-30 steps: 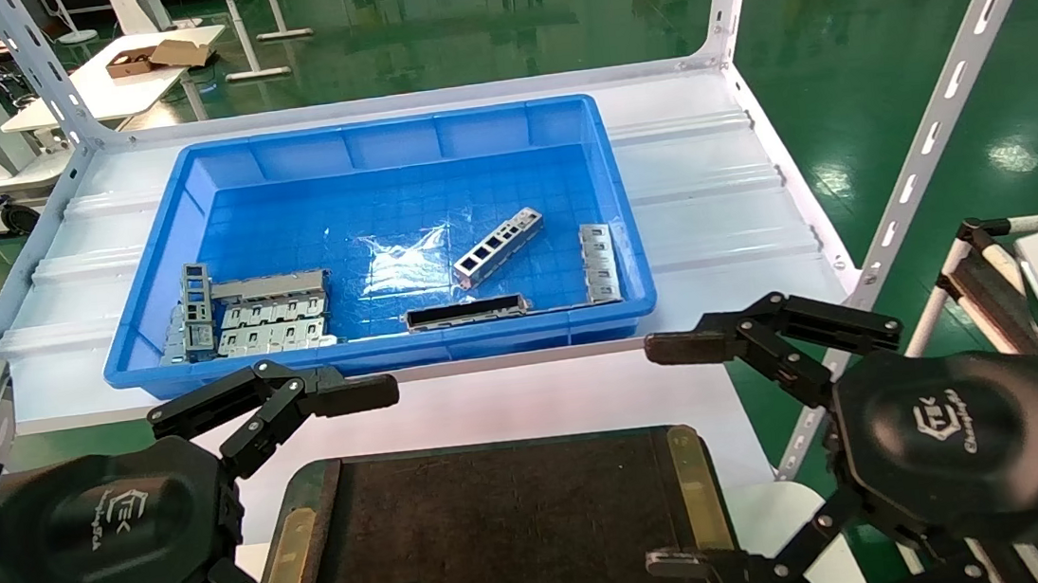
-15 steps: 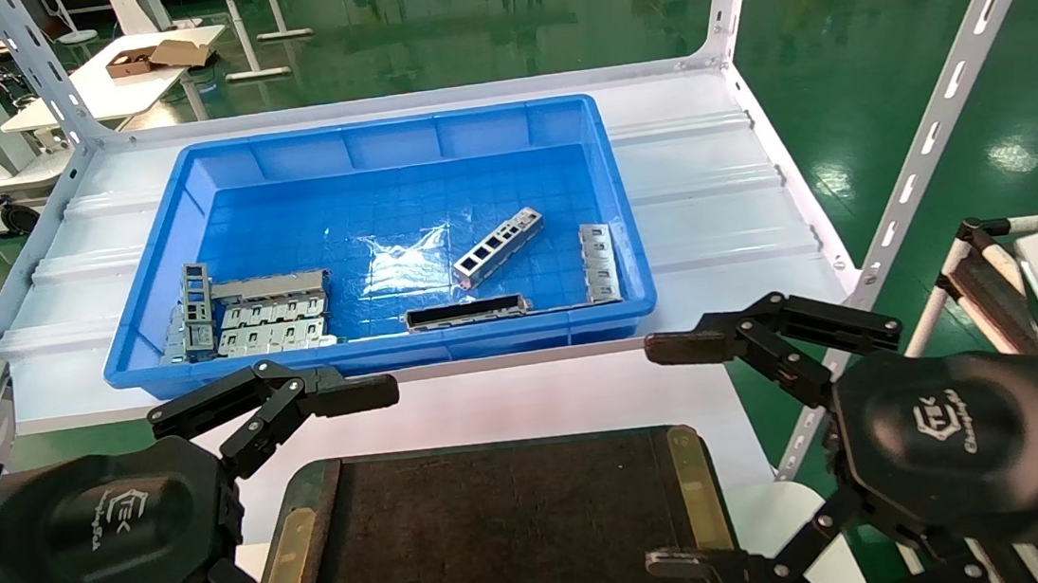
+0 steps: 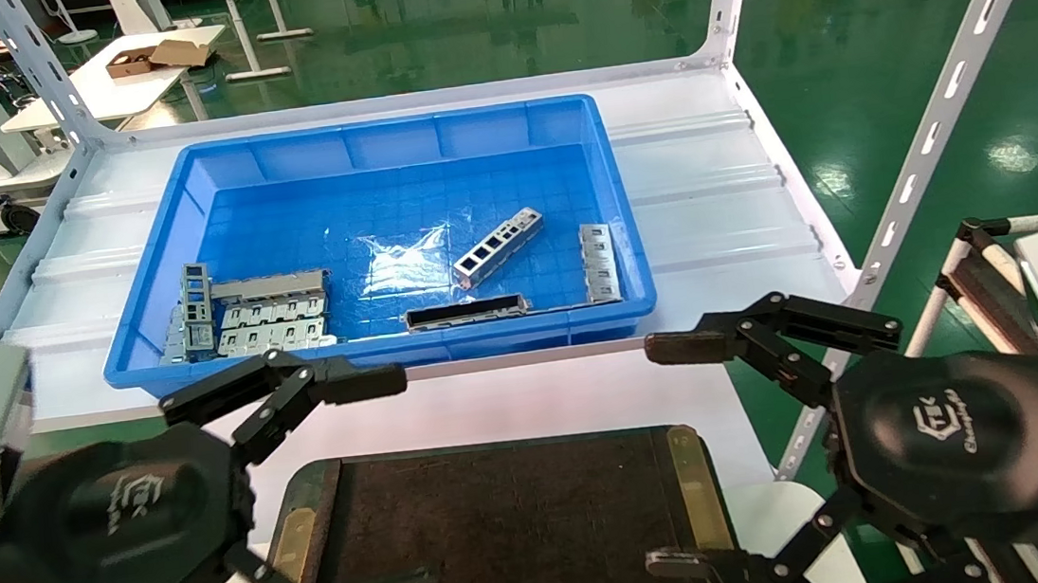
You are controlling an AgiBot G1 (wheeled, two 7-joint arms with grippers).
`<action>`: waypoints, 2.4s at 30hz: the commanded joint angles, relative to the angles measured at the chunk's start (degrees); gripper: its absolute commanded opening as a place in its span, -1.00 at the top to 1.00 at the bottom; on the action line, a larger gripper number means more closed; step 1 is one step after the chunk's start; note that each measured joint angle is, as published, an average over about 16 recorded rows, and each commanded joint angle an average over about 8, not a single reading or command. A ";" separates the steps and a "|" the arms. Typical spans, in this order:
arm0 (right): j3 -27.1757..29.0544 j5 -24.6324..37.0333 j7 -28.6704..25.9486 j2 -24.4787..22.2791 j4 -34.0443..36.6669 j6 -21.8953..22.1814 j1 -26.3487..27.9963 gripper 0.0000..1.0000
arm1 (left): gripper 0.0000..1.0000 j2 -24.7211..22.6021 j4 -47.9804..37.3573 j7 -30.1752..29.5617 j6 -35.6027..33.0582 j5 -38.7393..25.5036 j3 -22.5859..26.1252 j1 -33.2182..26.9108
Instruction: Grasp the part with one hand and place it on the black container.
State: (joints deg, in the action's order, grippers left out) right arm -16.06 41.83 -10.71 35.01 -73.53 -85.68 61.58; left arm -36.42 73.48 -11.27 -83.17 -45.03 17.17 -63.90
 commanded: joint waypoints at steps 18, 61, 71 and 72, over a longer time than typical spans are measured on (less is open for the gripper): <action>-0.09 -0.05 0.05 -0.03 0.02 0.02 0.03 -1.00 | -1.00 -14.01 -13.23 -1.23 15.27 -18.31 7.41 -12.52; -0.27 -0.18 0.14 -0.10 0.02 0.10 0.07 1.00 | 1.00 -41.70 -61.93 13.73 41.17 -28.73 18.70 -28.66; -0.31 -0.20 0.16 -0.12 0.02 0.12 0.08 1.00 | 1.00 -41.68 -61.57 12.33 42.12 -26.88 21.50 -27.98; -0.31 -0.21 0.16 -0.12 0.02 0.12 0.08 1.00 | 1.00 -41.68 -61.52 12.18 42.25 -26.68 21.77 -27.93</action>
State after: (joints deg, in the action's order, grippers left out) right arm -16.37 41.62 -10.56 34.89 -73.51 -85.56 61.66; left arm -78.09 11.99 0.93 -40.92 -71.67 38.89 -91.90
